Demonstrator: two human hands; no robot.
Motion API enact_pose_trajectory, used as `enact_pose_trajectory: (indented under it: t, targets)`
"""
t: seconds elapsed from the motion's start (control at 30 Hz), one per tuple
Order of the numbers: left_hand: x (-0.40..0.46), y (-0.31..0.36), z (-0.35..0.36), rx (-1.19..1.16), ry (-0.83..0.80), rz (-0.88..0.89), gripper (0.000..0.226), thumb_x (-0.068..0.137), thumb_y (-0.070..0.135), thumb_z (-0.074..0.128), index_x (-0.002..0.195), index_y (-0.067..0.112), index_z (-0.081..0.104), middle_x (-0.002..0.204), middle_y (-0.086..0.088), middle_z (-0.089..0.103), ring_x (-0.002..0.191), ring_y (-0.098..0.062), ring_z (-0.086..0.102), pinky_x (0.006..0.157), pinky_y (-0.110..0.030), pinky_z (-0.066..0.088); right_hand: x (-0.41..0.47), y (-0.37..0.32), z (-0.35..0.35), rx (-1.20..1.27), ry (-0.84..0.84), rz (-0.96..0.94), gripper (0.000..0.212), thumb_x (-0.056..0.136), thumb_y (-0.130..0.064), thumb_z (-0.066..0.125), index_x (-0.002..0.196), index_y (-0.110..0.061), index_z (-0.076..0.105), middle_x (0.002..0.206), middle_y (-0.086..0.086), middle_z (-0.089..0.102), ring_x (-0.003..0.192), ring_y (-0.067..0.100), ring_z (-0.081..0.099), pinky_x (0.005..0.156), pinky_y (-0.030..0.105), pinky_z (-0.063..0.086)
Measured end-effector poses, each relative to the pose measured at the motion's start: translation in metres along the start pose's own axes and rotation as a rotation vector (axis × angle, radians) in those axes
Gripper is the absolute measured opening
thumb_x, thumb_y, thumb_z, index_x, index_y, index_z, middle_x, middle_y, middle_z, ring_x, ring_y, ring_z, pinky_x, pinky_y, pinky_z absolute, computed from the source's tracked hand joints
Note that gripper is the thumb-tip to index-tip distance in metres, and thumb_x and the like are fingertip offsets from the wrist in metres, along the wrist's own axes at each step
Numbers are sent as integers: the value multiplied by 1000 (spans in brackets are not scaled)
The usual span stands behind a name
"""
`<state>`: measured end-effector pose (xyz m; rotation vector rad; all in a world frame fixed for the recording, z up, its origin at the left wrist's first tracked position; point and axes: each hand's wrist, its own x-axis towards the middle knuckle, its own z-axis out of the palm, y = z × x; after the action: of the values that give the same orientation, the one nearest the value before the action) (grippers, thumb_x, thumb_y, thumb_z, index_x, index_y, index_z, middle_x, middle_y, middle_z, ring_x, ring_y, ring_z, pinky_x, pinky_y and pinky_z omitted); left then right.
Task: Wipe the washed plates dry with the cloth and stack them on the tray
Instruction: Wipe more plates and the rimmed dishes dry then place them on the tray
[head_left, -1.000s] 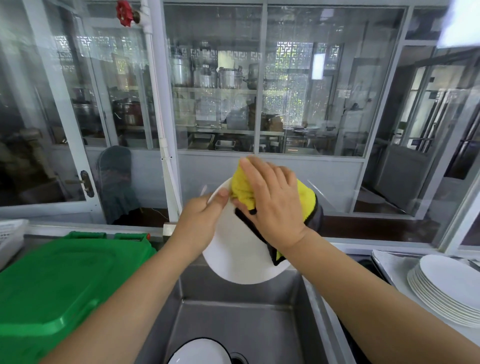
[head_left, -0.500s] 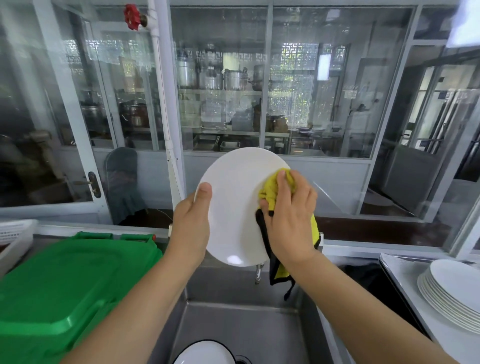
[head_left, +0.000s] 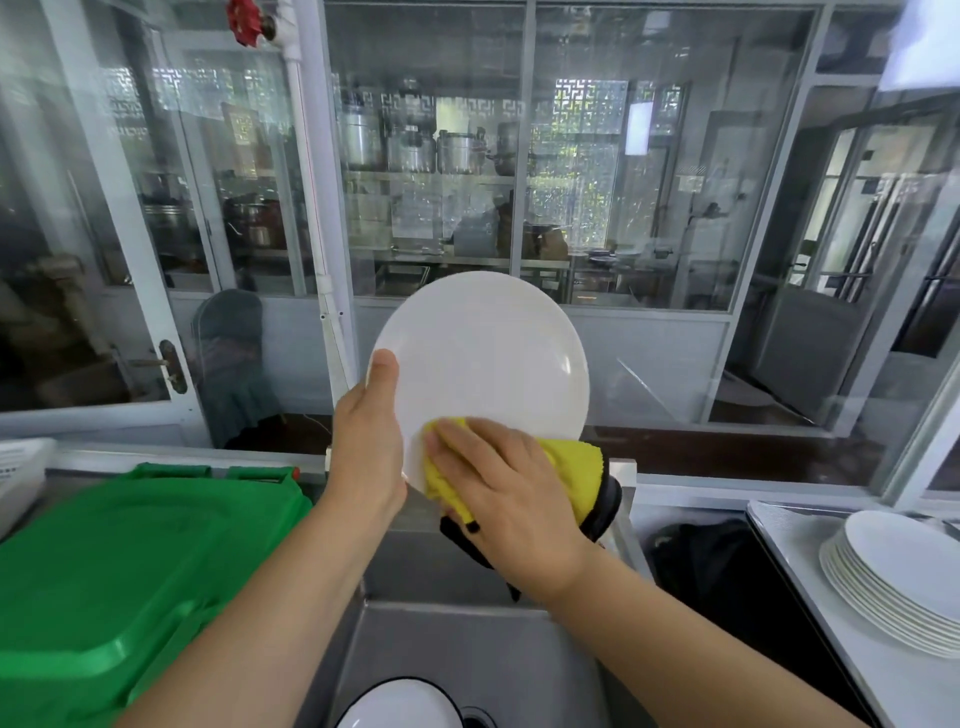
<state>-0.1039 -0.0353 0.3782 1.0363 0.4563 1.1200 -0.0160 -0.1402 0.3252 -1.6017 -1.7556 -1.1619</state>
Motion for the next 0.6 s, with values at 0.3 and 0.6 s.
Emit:
enact_pose_trajectory:
  t: [0.3, 0.6]
  targets:
    - [8, 3, -15, 171, -2, -39, 31, 94, 50, 48, 82, 25, 63, 65, 17, 71, 55, -3, 67, 45, -19, 48, -13, 64, -19, -97, 56, 321, 37, 86, -25, 60, 120, -12, 66, 124, 15, 58, 102, 35, 46, 85, 41, 36]
    - [5, -9, -22, 146, -1, -19, 32, 95, 47, 48, 86, 23, 66, 72, 14, 73, 61, -3, 68, 45, -18, 50, 17, 73, -29, 728, 208, 917, 55, 88, -17, 67, 136, -26, 44, 123, -5, 52, 101, -10, 52, 88, 4, 39]
